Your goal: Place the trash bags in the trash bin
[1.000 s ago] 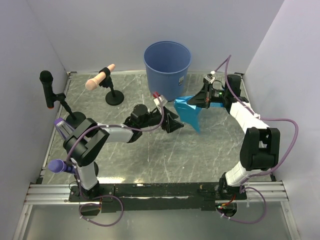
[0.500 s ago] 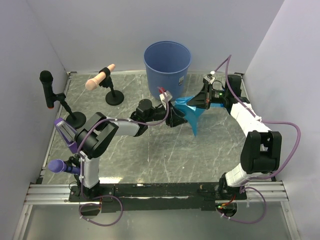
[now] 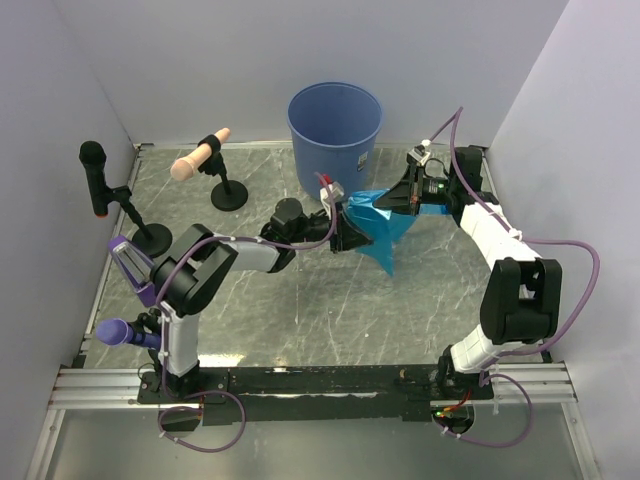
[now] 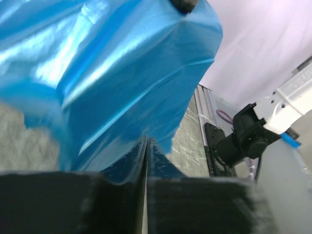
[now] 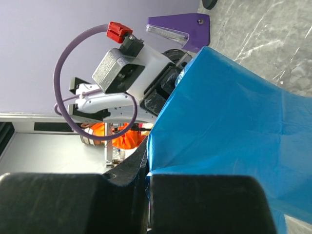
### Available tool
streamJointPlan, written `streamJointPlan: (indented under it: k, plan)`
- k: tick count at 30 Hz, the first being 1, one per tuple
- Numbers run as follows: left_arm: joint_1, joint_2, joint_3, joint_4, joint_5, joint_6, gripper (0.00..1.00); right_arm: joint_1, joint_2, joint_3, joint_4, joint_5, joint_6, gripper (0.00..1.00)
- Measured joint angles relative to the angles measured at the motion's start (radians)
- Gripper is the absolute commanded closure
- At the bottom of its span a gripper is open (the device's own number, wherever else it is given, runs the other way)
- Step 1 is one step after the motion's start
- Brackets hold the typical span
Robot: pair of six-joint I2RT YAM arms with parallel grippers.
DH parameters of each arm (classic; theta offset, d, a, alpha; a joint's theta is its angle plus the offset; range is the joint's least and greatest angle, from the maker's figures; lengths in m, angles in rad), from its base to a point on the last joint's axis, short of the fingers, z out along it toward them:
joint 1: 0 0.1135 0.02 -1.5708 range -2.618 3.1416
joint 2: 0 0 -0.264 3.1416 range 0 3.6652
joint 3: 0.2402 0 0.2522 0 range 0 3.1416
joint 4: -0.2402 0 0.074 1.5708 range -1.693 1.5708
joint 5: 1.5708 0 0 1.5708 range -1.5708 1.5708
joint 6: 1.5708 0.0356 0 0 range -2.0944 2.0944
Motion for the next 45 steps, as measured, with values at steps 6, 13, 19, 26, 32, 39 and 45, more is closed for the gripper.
streamJointPlan:
  k: [6,13,19,26,32,39,45]
  plan:
    - [0.064,-0.130,-0.150,-0.084,-0.022,0.010,0.05,0.000,0.011,0.001,0.003,-0.005,-0.006,1.00]
    - [0.092,-0.159,-0.145,-0.126,-0.051,0.047,0.03,0.006,0.012,0.030,0.012,-0.023,-0.019,1.00]
    - [0.076,-0.048,-0.040,-0.080,-0.044,0.050,0.02,0.035,0.011,0.031,0.009,-0.029,-0.032,1.00]
    - [0.073,-0.009,-0.011,-0.057,-0.007,0.057,0.55,0.043,0.011,0.037,0.001,-0.032,-0.037,1.00]
    - [0.055,-0.009,-0.010,-0.006,0.049,0.027,0.99,0.043,0.011,0.040,0.005,-0.029,-0.037,1.00]
    - [0.062,-0.006,-0.009,0.016,0.170,-0.153,0.99,0.017,0.014,0.100,-0.198,0.193,-0.283,0.43]
    - [0.129,-0.010,-0.002,-0.056,0.246,-0.283,0.99,-0.087,0.005,0.174,-0.399,0.470,-0.559,0.08]
